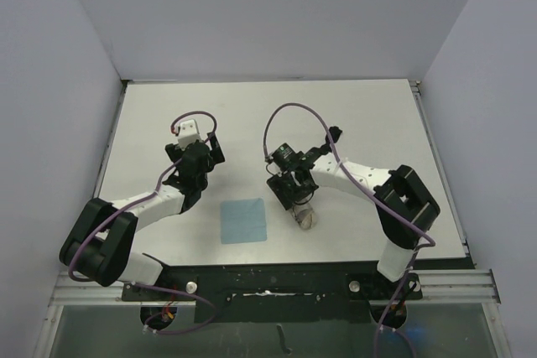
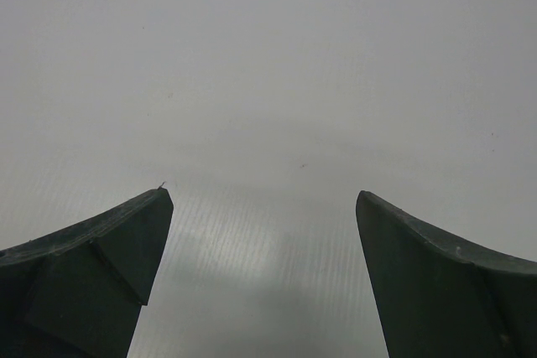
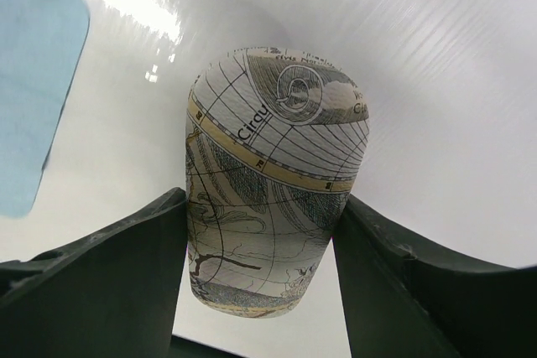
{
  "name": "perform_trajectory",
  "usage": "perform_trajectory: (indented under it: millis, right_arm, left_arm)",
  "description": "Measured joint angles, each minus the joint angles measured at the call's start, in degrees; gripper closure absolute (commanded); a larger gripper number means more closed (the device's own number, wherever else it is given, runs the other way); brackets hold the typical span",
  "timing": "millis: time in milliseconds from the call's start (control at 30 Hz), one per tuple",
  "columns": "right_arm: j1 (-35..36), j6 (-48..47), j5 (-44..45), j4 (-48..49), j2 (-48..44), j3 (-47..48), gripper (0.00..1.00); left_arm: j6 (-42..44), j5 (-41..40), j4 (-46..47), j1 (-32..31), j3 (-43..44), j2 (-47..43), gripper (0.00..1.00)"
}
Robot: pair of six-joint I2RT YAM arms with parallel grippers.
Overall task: Organize the sunglasses
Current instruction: Pick up the sunglasses case from the center of the board, then place the sunglasses case at the center of the board.
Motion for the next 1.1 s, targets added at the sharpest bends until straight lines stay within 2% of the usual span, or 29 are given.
perform_trajectory:
  millis: [567,800,867,1000,1100]
  right_arm:
    - [-10.23,-8.39,-0.04,0.2,22.25,27.54,0.95]
    - [-11.04,-9.01,0.07,0.63,24.13,30.42,0.94]
    - [-11.21,-8.98,-0.04,0.66,24.13,30.42,0.88]
    - [-11.3,-8.74,-0.79,2.12,24.11,29.97,0.68]
    - [-11.3,-8.5,-1.33,4.37,23.08,27.93,0.62]
  left_arm:
    - [-0.37,0.79,0.07,0.04,0.0,1.88,0.07]
    - [-0.37,0.81,0.13,0.04,0.0,2.36,0.07]
    - [-0.37,0.81,0.13,0.04,0.0,2.45,0.07]
    - [-0.37,0.79,0.15,0.04,0.0,2.51,0.07]
    - [-0.39,0.79,0.17,0.07,0.0,2.51,0.07]
